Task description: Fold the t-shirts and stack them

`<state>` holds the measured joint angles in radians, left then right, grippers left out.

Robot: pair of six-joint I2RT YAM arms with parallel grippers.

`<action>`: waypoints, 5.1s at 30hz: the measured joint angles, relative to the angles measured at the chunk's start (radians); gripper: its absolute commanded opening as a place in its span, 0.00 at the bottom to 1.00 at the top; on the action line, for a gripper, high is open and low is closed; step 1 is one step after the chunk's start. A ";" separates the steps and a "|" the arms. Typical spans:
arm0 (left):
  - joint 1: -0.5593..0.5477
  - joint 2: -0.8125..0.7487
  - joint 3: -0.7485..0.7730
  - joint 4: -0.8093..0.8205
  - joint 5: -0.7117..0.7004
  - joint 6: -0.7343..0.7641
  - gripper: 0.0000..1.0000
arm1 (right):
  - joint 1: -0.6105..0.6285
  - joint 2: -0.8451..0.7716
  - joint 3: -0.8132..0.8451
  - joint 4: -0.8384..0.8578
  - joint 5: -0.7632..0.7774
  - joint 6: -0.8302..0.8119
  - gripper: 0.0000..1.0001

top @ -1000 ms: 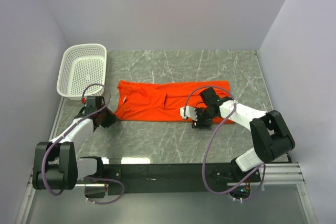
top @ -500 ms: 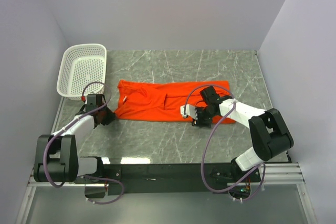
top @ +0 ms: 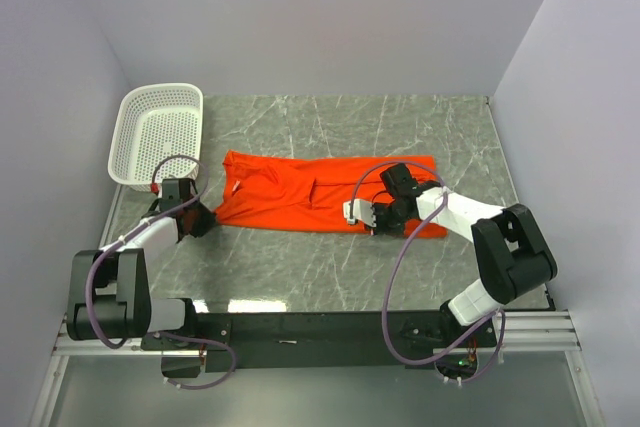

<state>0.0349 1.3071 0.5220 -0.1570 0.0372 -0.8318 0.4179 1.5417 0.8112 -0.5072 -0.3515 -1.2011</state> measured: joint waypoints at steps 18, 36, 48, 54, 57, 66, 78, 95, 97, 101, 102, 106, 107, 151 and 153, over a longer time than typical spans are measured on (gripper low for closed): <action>0.014 0.061 0.045 0.017 0.049 0.000 0.23 | 0.001 -0.159 -0.114 -0.109 -0.026 -0.035 0.37; 0.042 -0.792 -0.017 -0.111 -0.005 -0.006 0.95 | 0.010 0.468 0.867 -0.021 -0.245 0.884 0.67; 0.042 -0.725 -0.061 -0.175 0.145 -0.027 0.92 | 0.056 0.928 1.270 0.013 -0.173 1.325 0.68; 0.042 -0.731 -0.061 -0.178 0.182 -0.027 0.92 | 0.066 0.932 1.285 -0.032 -0.183 1.337 0.62; 0.042 -0.736 -0.061 -0.178 0.192 -0.027 0.92 | 0.075 0.934 1.285 -0.057 -0.196 1.325 0.58; 0.042 -0.736 -0.061 -0.179 0.204 -0.027 0.91 | 0.088 0.957 1.316 -0.101 -0.171 1.323 0.16; 0.042 -0.721 -0.061 -0.177 0.235 -0.027 0.90 | -0.013 0.983 1.388 -0.065 -0.058 1.536 0.00; -0.082 -0.300 -0.134 0.159 0.400 -0.117 0.83 | -0.389 0.841 1.225 -0.026 0.068 1.441 0.79; -0.200 -0.170 -0.098 0.212 0.364 -0.145 0.82 | -0.390 0.712 1.078 -0.038 0.016 1.291 0.80; -0.362 0.159 0.080 0.328 0.301 -0.212 0.78 | -0.394 0.431 0.792 -0.058 -0.135 1.014 0.80; -0.383 0.244 0.138 0.353 0.288 -0.230 0.75 | -0.394 0.347 0.718 -0.064 -0.170 0.952 0.80; -0.430 0.538 0.371 0.422 0.292 -0.300 0.71 | -0.395 0.036 0.440 -0.062 -0.251 0.796 0.80; -0.444 0.590 0.435 0.428 0.287 -0.315 0.71 | -0.396 -0.026 0.389 -0.065 -0.266 0.772 0.80; -0.340 0.436 0.319 0.214 0.383 -0.061 0.52 | -0.356 -0.265 0.174 -0.311 -0.401 0.285 0.79; -0.335 0.341 0.278 0.157 0.361 -0.022 0.58 | -0.216 -0.276 0.101 -0.299 -0.378 0.232 0.79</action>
<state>-0.3004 1.6482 0.8005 -0.0002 0.3985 -0.8536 0.2016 1.2659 0.9123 -0.8066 -0.7296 -0.9691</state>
